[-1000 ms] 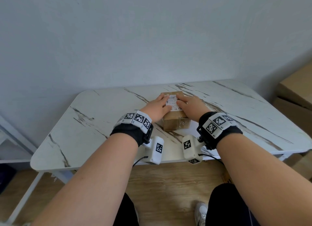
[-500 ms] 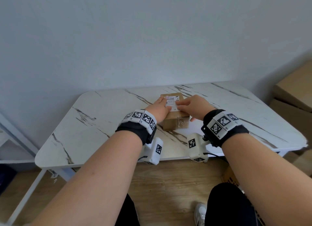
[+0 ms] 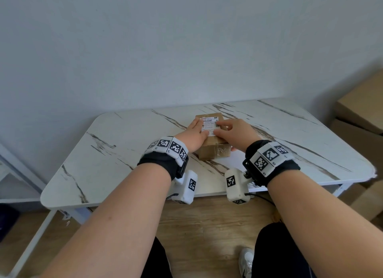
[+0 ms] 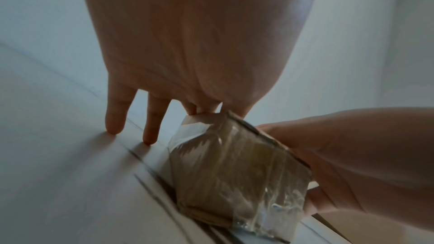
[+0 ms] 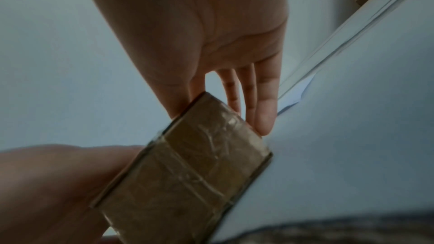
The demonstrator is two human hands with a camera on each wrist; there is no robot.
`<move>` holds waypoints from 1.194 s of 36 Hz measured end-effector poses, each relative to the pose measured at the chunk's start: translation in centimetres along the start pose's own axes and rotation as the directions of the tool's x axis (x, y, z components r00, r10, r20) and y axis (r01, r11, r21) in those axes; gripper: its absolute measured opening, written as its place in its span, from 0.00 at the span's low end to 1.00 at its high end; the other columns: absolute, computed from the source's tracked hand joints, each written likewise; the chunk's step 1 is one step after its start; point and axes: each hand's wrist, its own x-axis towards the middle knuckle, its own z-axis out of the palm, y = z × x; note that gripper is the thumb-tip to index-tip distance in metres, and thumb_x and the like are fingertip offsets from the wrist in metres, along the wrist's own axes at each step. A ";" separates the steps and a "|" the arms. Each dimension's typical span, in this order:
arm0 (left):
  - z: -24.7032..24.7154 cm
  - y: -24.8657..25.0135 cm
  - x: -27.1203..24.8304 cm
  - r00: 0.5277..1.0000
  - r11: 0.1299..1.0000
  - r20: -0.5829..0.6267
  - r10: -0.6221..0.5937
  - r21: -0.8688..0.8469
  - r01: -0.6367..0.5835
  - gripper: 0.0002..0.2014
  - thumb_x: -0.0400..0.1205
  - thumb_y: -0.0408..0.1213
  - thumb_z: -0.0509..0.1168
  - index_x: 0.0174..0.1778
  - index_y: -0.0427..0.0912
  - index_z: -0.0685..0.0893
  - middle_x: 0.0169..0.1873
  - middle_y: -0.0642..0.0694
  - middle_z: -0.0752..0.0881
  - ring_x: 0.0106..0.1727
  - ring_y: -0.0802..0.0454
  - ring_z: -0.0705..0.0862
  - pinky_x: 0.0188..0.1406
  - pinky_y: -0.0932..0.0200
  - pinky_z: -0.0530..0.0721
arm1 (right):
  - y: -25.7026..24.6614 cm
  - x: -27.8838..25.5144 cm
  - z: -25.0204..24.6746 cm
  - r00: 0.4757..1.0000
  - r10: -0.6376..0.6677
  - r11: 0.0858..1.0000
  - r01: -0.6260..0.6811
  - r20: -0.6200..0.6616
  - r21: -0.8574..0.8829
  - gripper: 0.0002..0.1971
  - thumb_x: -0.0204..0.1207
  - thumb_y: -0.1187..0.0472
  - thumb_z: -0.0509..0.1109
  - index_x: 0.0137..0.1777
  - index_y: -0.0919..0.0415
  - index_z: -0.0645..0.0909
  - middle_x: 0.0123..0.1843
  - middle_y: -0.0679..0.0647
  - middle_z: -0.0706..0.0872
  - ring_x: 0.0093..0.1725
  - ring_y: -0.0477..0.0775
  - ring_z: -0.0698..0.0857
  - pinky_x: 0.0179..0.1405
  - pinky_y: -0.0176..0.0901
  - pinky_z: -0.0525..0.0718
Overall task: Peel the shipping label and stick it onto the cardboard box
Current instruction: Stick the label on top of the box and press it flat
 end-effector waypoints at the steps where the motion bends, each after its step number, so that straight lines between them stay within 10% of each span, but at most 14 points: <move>1: 0.0 0.0 0.0 1.000 1.000 -0.001 0.000 -0.003 0.000 0.29 0.90 0.45 0.44 0.85 0.42 0.42 0.86 0.48 0.39 0.87 0.51 0.45 0.84 0.55 0.46 | 0.0 0.0 0.1 1.000 -0.004 1.000 0.004 -0.004 -0.010 0.23 0.78 0.52 0.68 0.74 0.49 0.78 0.62 0.53 0.86 0.42 0.51 0.86 0.31 0.41 0.89; 16: -0.4 0.0 -0.2 1.000 0.999 0.008 0.018 0.027 -0.018 0.31 0.89 0.47 0.46 0.86 0.41 0.43 0.86 0.46 0.41 0.87 0.51 0.46 0.85 0.54 0.46 | 0.1 1.5 0.7 0.996 0.085 0.995 -0.086 0.019 0.056 0.22 0.83 0.62 0.57 0.76 0.47 0.75 0.52 0.53 0.83 0.40 0.52 0.82 0.32 0.43 0.85; 22: -0.7 -0.1 0.3 0.998 0.998 -0.054 -0.016 0.055 0.019 0.32 0.87 0.50 0.52 0.85 0.43 0.52 0.85 0.45 0.53 0.84 0.40 0.59 0.83 0.46 0.59 | -0.5 2.2 0.6 0.996 0.071 0.995 -0.066 0.061 -0.073 0.23 0.86 0.54 0.54 0.82 0.45 0.65 0.74 0.58 0.78 0.51 0.55 0.80 0.31 0.40 0.81; 31: -1.0 1.0 0.3 0.995 0.996 -0.094 -0.035 0.073 0.042 0.28 0.82 0.49 0.53 0.77 0.42 0.62 0.71 0.39 0.75 0.73 0.40 0.70 0.70 0.42 0.74 | -0.2 2.6 1.2 0.994 0.078 0.984 -0.064 0.081 -0.169 0.24 0.87 0.51 0.47 0.83 0.43 0.58 0.63 0.64 0.84 0.43 0.58 0.82 0.24 0.43 0.75; 39: -0.9 0.4 0.2 0.997 0.991 -0.068 -0.024 -0.136 0.015 0.28 0.84 0.46 0.57 0.79 0.47 0.60 0.72 0.42 0.76 0.65 0.42 0.80 0.68 0.47 0.78 | -0.7 1.8 0.9 0.991 0.081 0.978 -0.059 0.106 -0.198 0.25 0.88 0.53 0.48 0.85 0.46 0.55 0.68 0.64 0.82 0.57 0.63 0.84 0.52 0.57 0.86; 43: -0.8 0.3 0.0 0.997 0.977 -0.077 -0.020 -0.214 0.003 0.28 0.85 0.45 0.58 0.80 0.46 0.59 0.72 0.42 0.76 0.65 0.43 0.80 0.67 0.50 0.77 | -0.6 1.1 0.6 0.992 0.050 0.974 -0.023 0.114 -0.226 0.27 0.85 0.50 0.55 0.84 0.48 0.59 0.67 0.58 0.83 0.51 0.56 0.84 0.48 0.51 0.88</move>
